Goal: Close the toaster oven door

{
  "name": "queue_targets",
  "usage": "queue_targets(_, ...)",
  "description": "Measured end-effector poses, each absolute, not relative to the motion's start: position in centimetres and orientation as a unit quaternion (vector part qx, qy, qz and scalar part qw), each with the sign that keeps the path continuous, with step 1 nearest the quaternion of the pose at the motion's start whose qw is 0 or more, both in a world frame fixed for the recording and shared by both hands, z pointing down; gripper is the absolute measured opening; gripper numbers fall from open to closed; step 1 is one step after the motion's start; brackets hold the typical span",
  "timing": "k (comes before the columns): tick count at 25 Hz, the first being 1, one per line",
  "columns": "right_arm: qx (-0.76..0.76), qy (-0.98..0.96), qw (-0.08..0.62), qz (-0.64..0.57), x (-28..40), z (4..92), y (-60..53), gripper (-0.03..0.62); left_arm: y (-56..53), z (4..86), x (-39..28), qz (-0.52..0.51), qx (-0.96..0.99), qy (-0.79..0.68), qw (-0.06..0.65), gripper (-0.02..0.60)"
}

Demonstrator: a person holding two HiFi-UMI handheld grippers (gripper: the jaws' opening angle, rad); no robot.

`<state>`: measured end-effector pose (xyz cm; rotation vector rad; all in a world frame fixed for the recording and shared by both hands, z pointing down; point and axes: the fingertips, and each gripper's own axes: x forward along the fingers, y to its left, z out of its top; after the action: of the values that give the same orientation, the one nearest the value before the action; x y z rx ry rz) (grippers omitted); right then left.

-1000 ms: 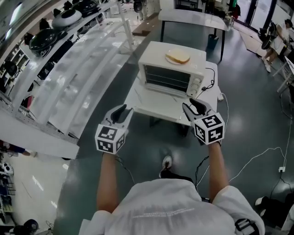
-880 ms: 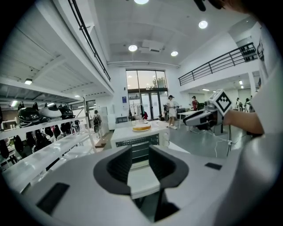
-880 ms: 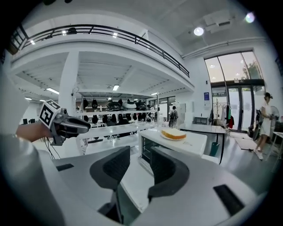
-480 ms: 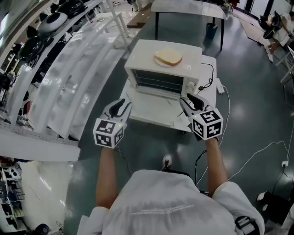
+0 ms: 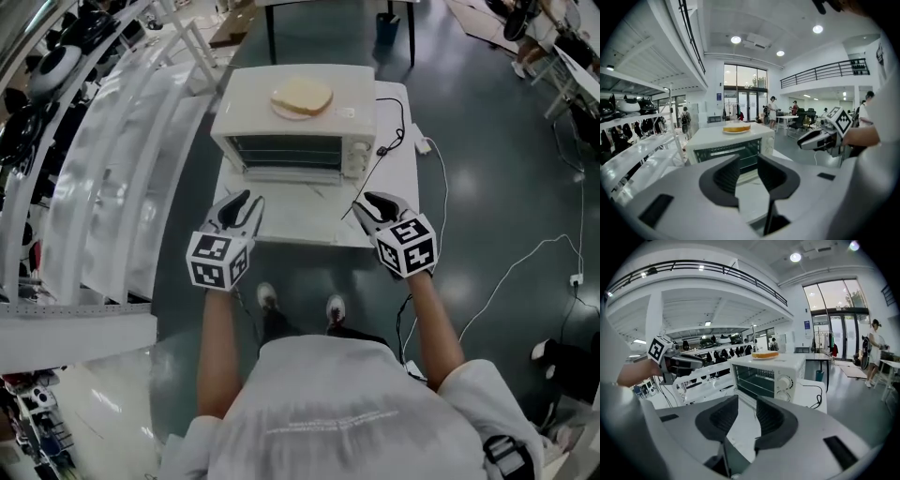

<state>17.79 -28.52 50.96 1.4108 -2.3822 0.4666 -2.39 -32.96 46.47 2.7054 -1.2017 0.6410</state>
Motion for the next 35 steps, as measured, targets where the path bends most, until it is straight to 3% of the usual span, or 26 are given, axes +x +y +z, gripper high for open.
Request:
queue_targets(13, 0.564, -0.748, 0.216, 0.276, 15.2, 61.0, -24.6, 0.133, -36.1, 52.7, -1.9, 0.231, 0.928, -0.280, 0.085, 0.123)
queue_targets(22, 0.598, -0.681, 0.212, 0.367, 13.2, 66.9, -23.0, 0.132, -35.5, 60.1, -4.4, 0.278, 0.923, -0.222, 0.150, 0.120)
queue_targets(35, 0.572, -0.676, 0.228, 0.405, 10.7, 73.7, -23.1, 0.133, -32.3, 65.4, -6.6, 0.309, 0.904, -0.226, 0.189, 0.120)
